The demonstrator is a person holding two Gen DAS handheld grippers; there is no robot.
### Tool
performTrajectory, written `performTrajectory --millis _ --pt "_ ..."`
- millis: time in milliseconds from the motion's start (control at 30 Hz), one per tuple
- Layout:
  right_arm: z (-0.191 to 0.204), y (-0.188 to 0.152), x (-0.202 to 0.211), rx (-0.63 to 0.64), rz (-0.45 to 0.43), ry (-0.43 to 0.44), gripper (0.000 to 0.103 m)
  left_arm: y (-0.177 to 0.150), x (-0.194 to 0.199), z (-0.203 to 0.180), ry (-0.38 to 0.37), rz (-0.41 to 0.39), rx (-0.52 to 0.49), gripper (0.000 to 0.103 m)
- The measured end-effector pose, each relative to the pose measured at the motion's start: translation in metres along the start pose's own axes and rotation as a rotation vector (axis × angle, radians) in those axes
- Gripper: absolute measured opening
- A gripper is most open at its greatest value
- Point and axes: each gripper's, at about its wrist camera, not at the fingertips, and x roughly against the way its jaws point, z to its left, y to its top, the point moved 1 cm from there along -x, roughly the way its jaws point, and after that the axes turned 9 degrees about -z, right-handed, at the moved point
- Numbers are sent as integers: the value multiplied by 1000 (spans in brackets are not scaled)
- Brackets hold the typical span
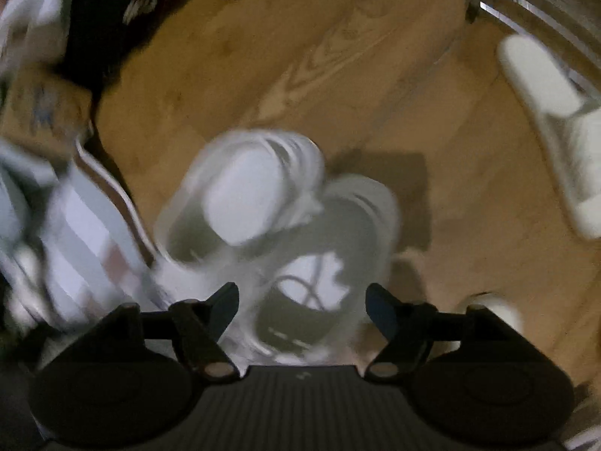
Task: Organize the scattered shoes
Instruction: 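Set the white clog beside the other clog with the right gripper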
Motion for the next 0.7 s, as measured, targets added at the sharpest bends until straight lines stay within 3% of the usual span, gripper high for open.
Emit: performTrajectory --millis 67,133,267,400,433,467,567,700 --pt "-14 -27 1 6 -26 77 79 9 -6 10 12 -18 74 103" --pt "-27 -42 -7 -46 21 151 79 16 -17 16 1 3 91 103" --pt "-40 -76 -17 -100 24 282 82 20 -39 9 33 56 5 103" --pt "-31 -106 -48 -71 29 265 83 20 -62 6 10 102 59 103" --pt "-31 -109 -52 -93 2 277 92 21 -73 4 20 123 63 103" --pt "-32 -112 -57 -124 -34 300 92 21 -81 2 37 137 59 103" --pt "-32 -105 -70 -256 -101 331 99 25 -92 4 55 149 52 103" --pt "-26 -91 -69 -227 -150 307 98 41 -104 12 70 145 56 102"
